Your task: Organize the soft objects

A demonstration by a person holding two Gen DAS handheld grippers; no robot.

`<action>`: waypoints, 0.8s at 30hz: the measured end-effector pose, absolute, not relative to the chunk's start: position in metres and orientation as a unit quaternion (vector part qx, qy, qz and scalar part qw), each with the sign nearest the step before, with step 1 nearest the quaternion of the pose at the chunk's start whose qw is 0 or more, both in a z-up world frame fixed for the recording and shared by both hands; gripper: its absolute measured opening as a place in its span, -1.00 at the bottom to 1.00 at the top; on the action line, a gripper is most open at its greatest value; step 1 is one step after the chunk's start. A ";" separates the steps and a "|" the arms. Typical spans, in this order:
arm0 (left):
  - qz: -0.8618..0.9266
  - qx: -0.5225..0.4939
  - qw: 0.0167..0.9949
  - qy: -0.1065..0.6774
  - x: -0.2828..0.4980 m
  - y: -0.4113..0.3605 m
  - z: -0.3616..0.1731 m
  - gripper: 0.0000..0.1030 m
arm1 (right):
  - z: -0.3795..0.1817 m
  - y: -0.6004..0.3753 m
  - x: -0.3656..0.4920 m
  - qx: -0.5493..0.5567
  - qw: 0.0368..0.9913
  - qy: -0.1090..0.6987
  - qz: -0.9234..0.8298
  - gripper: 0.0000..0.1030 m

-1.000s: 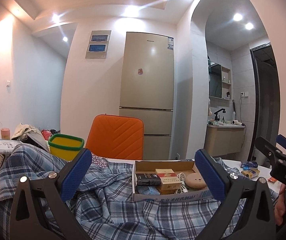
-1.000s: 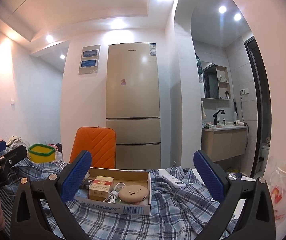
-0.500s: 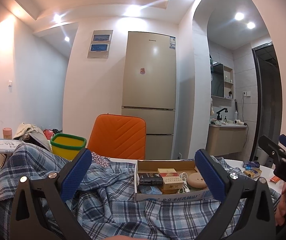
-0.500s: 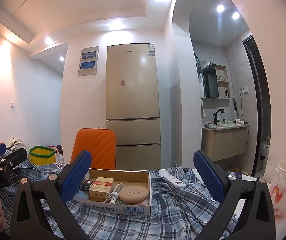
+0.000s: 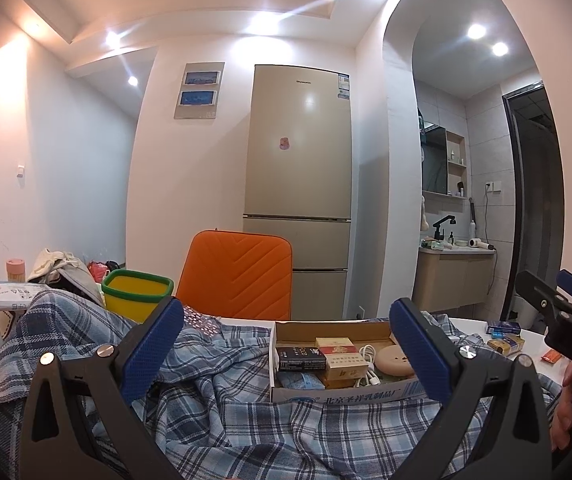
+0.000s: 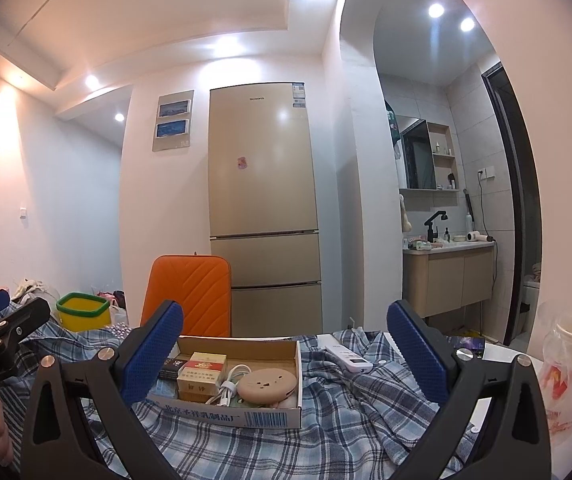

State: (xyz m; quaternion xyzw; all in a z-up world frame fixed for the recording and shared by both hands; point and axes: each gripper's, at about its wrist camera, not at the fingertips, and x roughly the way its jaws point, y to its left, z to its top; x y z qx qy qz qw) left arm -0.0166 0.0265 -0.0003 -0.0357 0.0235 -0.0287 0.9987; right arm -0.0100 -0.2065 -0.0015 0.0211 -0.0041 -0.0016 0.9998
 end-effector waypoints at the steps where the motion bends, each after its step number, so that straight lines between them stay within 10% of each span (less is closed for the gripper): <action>1: -0.029 -0.036 0.999 0.023 -0.017 0.027 0.000 0.99 | -0.002 -0.207 -0.010 0.022 1.000 -0.004 -0.002 1.00; 24: -0.028 -0.034 0.999 0.023 -0.016 0.027 0.000 0.99 | -0.004 -0.207 -0.008 0.026 1.000 -0.001 -0.004 1.00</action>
